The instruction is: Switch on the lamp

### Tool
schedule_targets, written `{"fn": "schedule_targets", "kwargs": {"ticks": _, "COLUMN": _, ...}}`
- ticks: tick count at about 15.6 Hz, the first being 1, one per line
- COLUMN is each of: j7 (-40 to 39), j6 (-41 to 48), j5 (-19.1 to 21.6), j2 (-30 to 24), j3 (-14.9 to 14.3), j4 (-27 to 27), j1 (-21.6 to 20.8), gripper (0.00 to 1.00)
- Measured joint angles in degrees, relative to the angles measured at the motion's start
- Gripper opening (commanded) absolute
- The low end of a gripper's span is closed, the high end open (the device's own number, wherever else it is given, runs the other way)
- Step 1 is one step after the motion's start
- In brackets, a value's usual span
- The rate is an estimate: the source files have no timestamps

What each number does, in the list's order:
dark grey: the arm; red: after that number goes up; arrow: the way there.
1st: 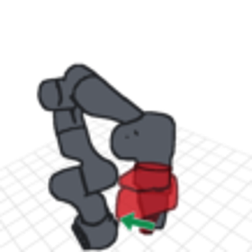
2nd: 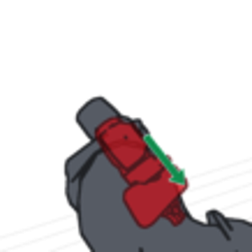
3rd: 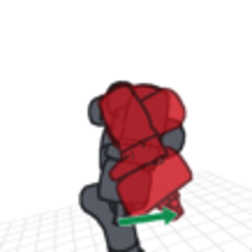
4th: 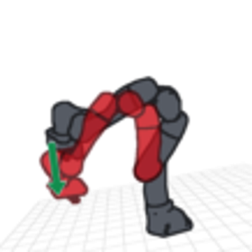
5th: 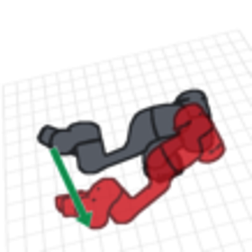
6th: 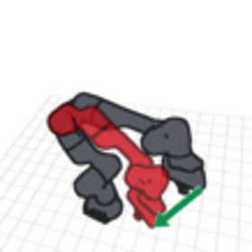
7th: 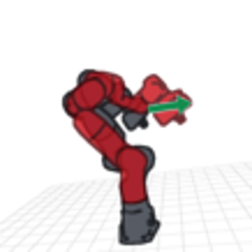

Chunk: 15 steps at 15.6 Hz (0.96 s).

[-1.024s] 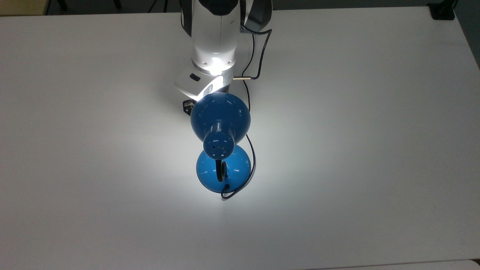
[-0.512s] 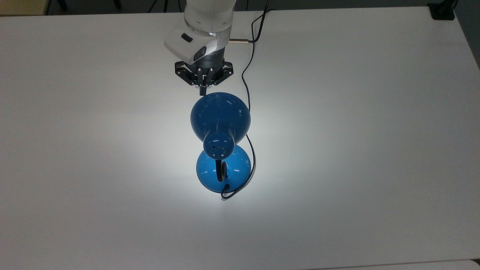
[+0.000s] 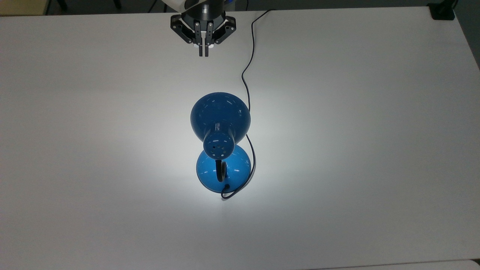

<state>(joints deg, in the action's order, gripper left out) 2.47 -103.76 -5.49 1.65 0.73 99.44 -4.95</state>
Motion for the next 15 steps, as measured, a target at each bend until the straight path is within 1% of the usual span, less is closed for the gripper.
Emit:
{"fn": "schedule_targets", "kwargs": {"ticks": 1, "j7": 0.05, "j6": 1.30, "j5": 0.00, "j2": -0.06, "j3": 0.00, "j4": -0.99, "j1": 0.01, "gripper": 0.72}}
{"fn": "schedule_targets", "kwargs": {"ticks": 2, "j7": 0.08, "j6": 2.59, "j5": 0.00, "j2": -0.05, "j3": 0.00, "j4": -1.87, "j1": 0.02, "gripper": 0.76}}
{"fn": "schedule_targets", "kwargs": {"ticks": 3, "j7": 0.09, "j6": 3.94, "j5": 0.00, "j2": -0.05, "j3": 0.00, "j4": -2.70, "j1": 0.04, "gripper": 0.90}}
{"fn": "schedule_targets", "kwargs": {"ticks": 4, "j7": 0.10, "j6": 5.22, "j5": 0.00, "j2": -0.05, "j3": -0.01, "j4": -3.39, "j1": 0.06, "gripper": 1.00}}
{"fn": "schedule_targets", "kwargs": {"ticks": 8, "j7": 0.12, "j6": 8.41, "j5": 0.00, "j2": -0.06, "j3": -0.21, "j4": -4.93, "j1": 0.13, "gripper": 1.00}}
{"fn": "schedule_targets", "kwargs": {"ticks": 15, "j7": 0.12, "j6": 9.10, "j5": 0.00, "j2": -0.11, "j3": -0.89, "j4": -6.31, "j1": 0.35, "gripper": 1.00}}
